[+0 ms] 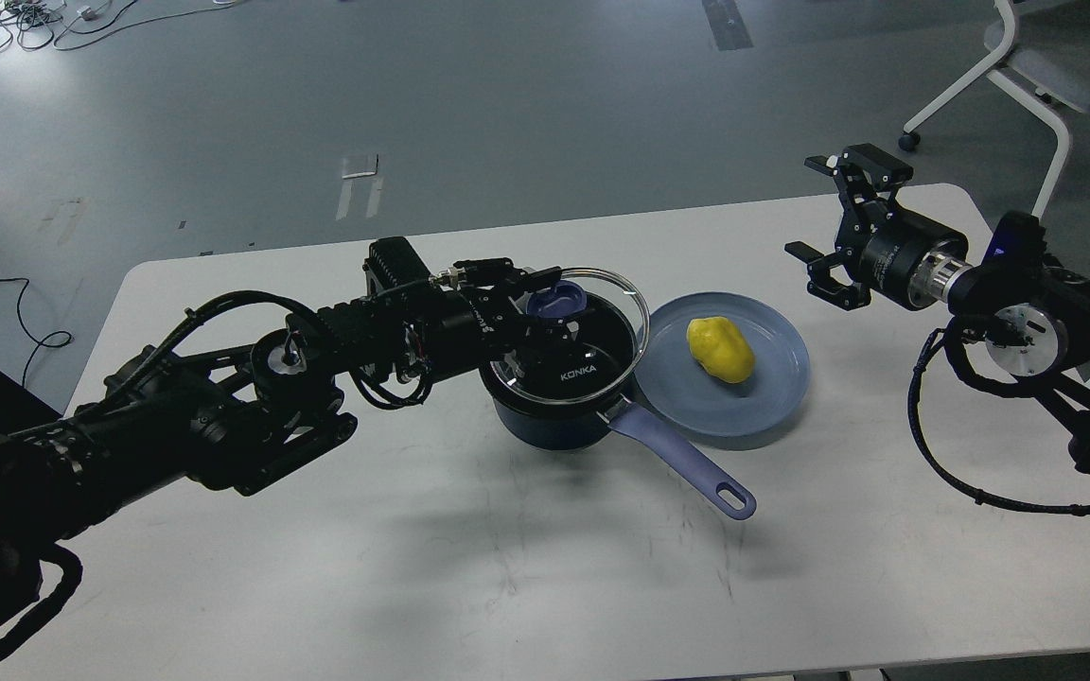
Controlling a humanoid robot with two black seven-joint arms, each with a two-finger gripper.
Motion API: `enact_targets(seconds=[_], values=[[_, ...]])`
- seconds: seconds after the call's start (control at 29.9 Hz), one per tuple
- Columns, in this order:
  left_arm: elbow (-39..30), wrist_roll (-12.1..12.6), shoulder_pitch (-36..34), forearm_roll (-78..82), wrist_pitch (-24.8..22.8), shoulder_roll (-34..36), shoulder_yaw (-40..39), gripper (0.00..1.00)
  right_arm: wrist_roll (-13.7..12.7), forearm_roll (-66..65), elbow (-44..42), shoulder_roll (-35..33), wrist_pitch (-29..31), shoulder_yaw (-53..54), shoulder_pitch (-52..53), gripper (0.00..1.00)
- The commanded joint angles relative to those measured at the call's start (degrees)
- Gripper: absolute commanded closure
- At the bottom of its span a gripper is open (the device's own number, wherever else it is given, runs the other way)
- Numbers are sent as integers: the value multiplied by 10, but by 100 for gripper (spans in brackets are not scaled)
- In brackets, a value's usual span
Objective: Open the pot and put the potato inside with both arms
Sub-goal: 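Lift the glass lid off the pot with the left gripper, then lower the lid onto the table nearer the robot and release it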
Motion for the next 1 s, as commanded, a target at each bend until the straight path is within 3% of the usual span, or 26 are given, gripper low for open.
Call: enact_targets(seconds=[0.0,0.53,0.97], values=[[-7,0,-5,0,0,18,-2,44,0,0,0,0,0,0,0,0],[-10,-14,-28,-2,4,133,-8,44,0,-1,-3,1,0,-1,0,0],[-10,-14,8,-17,11,177,-3,44,0,-20,-6,4,0,-2,0,0]])
